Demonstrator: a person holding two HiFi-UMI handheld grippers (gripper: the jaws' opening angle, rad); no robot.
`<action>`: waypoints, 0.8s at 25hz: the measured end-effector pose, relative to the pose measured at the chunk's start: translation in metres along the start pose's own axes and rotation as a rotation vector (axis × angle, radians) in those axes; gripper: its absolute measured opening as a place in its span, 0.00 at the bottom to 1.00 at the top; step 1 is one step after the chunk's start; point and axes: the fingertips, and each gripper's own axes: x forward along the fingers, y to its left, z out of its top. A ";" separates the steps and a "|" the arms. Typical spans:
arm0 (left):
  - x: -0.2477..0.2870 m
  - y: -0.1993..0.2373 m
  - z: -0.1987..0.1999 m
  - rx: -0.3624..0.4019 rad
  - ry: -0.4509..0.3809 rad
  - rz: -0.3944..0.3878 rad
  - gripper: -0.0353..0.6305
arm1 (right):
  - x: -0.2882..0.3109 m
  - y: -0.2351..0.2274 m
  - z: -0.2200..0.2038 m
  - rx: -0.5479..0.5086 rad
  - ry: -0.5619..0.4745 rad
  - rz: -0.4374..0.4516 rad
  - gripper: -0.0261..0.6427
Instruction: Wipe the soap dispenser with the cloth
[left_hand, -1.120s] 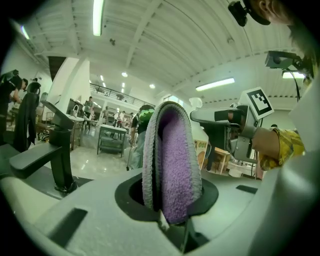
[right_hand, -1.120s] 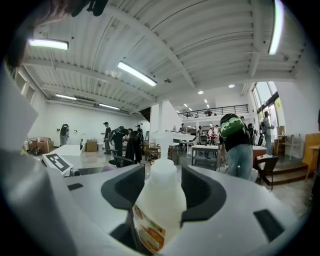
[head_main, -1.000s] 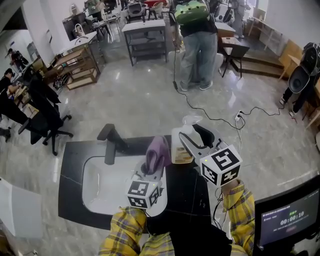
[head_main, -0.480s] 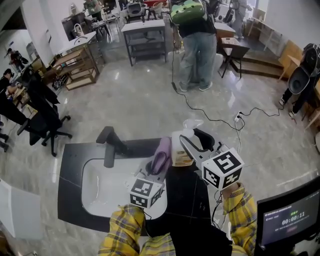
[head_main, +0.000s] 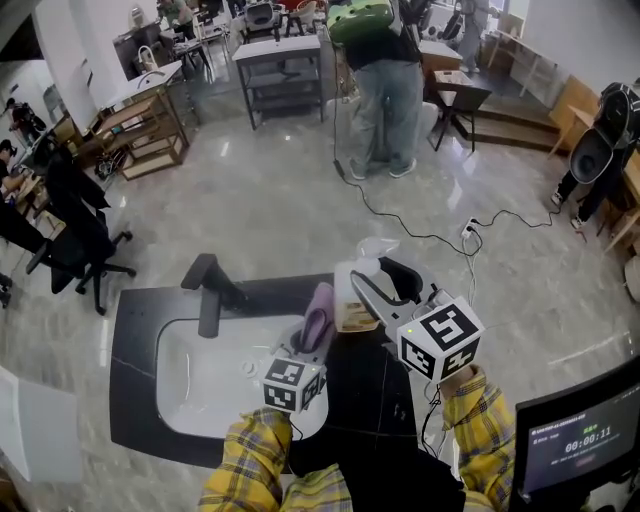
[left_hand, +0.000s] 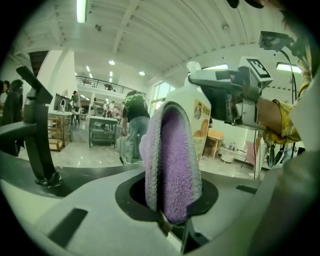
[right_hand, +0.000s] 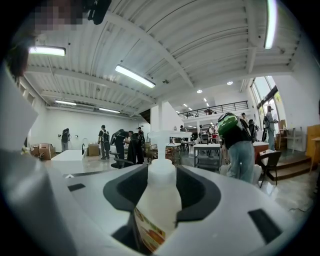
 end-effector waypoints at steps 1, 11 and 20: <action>0.003 0.001 -0.006 -0.012 0.007 0.002 0.16 | 0.000 0.000 -0.001 -0.001 0.000 0.001 0.29; 0.013 0.007 -0.036 -0.059 0.076 0.021 0.16 | 0.000 -0.002 0.000 -0.001 -0.004 -0.002 0.29; -0.011 -0.004 -0.004 -0.017 0.018 0.036 0.16 | -0.001 -0.004 0.002 0.013 0.000 -0.002 0.29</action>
